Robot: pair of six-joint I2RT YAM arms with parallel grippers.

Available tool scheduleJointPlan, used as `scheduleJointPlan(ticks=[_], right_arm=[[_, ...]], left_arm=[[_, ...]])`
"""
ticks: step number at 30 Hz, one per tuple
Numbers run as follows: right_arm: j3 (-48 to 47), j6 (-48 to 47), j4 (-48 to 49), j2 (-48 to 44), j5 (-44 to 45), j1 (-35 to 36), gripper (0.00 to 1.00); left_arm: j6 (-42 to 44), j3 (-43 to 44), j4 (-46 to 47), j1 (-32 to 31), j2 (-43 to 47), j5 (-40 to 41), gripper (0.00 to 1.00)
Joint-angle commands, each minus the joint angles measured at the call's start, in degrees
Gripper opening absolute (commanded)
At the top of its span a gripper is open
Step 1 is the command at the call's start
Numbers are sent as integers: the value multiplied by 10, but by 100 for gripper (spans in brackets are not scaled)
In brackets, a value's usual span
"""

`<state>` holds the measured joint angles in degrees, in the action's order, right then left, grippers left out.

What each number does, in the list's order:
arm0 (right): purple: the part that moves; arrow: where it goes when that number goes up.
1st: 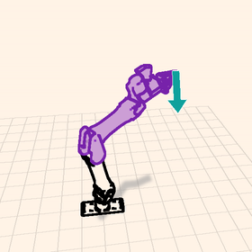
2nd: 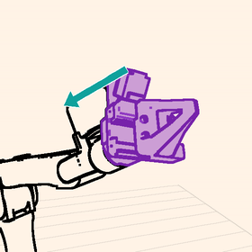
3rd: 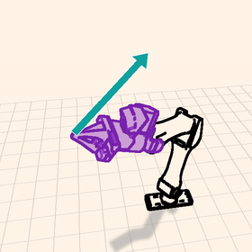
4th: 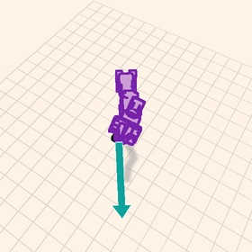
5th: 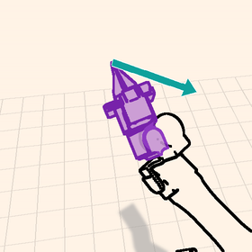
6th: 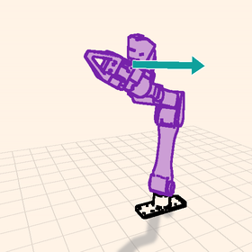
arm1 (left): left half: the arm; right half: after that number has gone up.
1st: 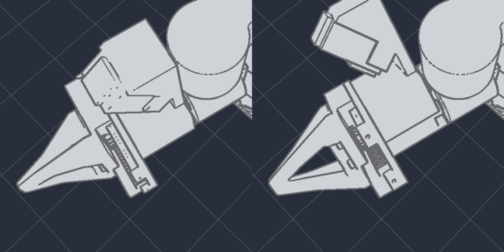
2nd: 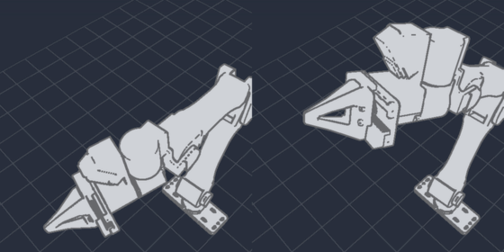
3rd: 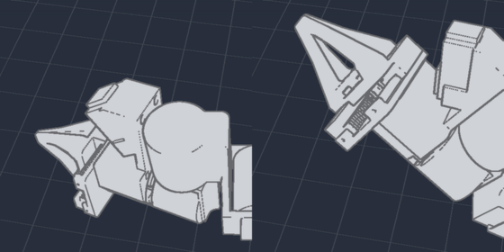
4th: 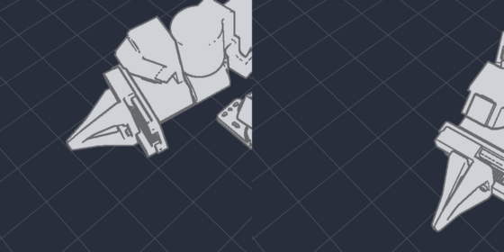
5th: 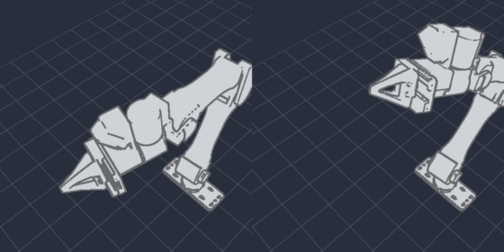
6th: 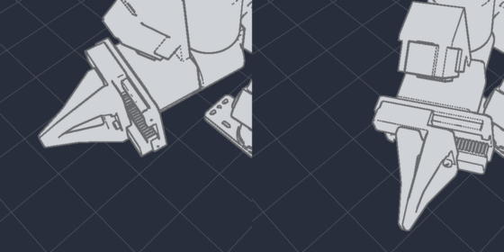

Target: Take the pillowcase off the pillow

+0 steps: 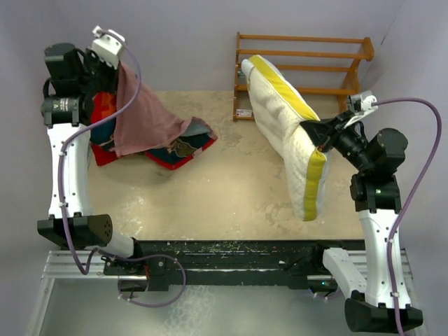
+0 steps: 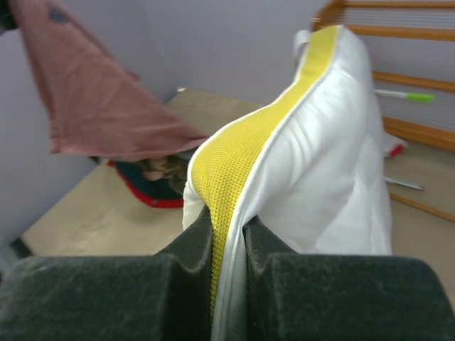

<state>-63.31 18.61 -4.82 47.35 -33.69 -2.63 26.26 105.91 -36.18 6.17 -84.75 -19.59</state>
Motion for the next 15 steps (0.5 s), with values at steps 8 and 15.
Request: scheduleJointPlan(ticks=[8, 15], right_arm=[[-57, 286, 339, -33, -279, 3, 0], [-136, 213, 64, 55, -211, 3, 0]], left_arm=[[-91, 112, 40, -7, 12, 25, 0], [-29, 29, 105, -8, 45, 114, 0]])
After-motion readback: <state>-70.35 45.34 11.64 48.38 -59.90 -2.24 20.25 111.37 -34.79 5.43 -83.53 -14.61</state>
